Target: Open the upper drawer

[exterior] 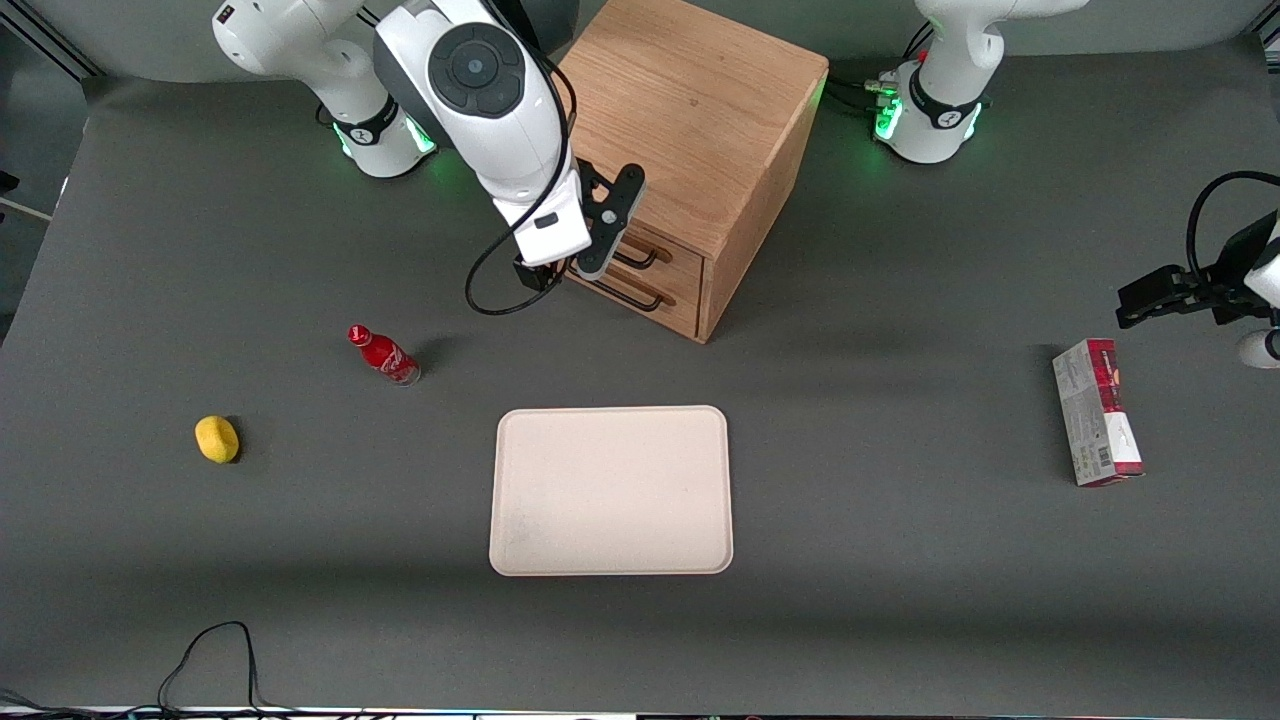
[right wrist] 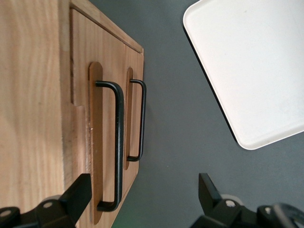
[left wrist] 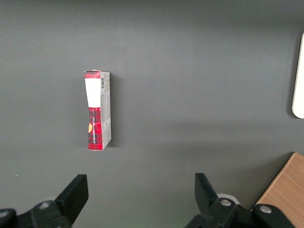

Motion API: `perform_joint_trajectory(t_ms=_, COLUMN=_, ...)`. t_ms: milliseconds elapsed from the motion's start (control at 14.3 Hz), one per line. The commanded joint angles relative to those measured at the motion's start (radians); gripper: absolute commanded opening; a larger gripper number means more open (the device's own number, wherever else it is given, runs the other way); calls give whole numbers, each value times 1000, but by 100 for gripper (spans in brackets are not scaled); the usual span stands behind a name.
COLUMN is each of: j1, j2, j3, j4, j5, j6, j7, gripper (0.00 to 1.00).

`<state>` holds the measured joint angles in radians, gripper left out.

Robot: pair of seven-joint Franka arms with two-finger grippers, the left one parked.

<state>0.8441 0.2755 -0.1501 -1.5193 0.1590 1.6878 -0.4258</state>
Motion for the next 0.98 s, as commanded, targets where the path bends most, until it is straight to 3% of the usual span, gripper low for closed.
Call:
perform_joint_trajectory(t_ms=0, j1=9, j2=-27, j3=-2, j4=-74, j5=28, j6=59, j7=-30, gripper=100)
perform_joint_trajectory(t_ms=909, j1=32, j2=-38, j3=0, j4=-251, j5=19, j6=246, j7=-34, gripper=100)
